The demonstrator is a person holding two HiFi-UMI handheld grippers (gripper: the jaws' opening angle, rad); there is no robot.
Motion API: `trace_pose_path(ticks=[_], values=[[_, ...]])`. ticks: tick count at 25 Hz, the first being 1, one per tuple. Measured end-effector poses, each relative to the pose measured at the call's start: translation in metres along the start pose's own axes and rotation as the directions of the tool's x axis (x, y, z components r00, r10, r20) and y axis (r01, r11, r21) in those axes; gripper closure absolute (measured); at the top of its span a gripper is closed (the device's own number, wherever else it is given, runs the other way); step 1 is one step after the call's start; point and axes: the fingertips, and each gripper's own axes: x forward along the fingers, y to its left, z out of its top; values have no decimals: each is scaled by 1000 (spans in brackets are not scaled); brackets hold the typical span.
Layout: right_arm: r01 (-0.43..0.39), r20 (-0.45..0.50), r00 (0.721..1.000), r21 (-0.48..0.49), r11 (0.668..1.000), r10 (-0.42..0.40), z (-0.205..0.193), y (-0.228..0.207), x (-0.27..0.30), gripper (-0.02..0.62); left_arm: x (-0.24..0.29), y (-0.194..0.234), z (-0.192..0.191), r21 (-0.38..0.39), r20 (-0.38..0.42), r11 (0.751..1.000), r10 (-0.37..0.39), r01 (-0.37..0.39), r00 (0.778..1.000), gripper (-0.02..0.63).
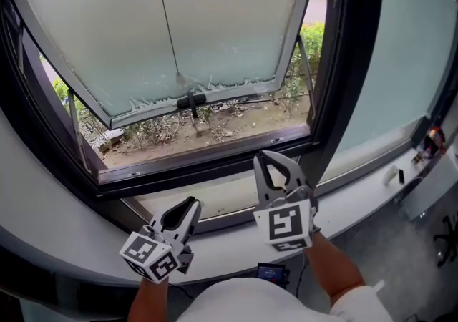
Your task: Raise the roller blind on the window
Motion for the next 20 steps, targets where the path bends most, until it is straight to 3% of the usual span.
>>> trace_pose_path(ticks=[20], values=[[-100,-118,986,118,988,114,-75,21,-16,571,5,-14,-30,-44,-23,998,48,-49,999,561]])
